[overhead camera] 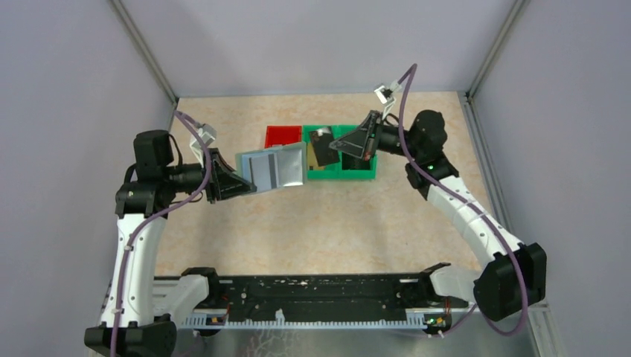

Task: Take the credit cards out of the card holder
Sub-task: Place the credit card in the storage box.

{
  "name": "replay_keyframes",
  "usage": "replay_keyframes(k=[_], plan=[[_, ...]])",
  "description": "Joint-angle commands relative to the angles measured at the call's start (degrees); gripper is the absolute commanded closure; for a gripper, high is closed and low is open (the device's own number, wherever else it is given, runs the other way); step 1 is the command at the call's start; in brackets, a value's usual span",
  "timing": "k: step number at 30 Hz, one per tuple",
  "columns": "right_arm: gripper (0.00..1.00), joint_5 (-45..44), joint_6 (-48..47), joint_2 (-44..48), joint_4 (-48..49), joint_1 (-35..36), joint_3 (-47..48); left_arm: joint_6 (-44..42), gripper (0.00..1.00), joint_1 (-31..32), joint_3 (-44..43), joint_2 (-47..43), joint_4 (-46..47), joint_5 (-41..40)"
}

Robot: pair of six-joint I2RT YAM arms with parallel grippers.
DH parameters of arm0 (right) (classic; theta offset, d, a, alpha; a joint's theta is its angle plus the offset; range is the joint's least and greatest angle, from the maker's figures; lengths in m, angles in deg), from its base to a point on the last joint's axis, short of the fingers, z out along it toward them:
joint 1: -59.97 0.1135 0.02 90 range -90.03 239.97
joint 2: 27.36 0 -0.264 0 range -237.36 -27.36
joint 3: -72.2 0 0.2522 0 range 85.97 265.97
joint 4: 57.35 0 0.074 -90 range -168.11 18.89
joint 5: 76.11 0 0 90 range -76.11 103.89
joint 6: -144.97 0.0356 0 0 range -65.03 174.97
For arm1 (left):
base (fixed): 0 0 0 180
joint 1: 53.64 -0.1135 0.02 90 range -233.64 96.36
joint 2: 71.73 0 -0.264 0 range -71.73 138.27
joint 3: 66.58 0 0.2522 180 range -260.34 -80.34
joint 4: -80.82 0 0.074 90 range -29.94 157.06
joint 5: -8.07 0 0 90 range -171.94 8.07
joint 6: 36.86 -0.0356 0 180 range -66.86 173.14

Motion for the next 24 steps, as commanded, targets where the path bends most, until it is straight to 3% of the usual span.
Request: replay_keyframes(k=[1, 4, 10, 15, 24], plan=[[1.00, -3.33, -9.38, 1.89, -19.02, -8.75, 0.74, -10.37, 1.00, 0.10, -2.66, 1.17, -6.58, -1.87], [1.00, -11.45, -15.97, 0.45, -28.23, -12.52, 0.77, -16.16, 1.00, 0.08, -2.37, 1.82, -9.93, -3.10], [1.00, -23.31, -20.96, -9.33, -31.49, -13.99, 2.30, -30.17, 1.00, 0.13, 1.21, 4.07, -14.69, -10.37], [1.00, -26.18, -21.87, -19.04, -31.45, -13.94, 6.37, -38.69, 1.00, 0.91, 5.79, 8.11, -14.86, -18.25], [1.00, -28.32, -21.84, -31.09, -30.79, -13.50, 14.10, -47.61, 1.00, 12.93, 10.74, 18.51, -11.34, -37.45]])
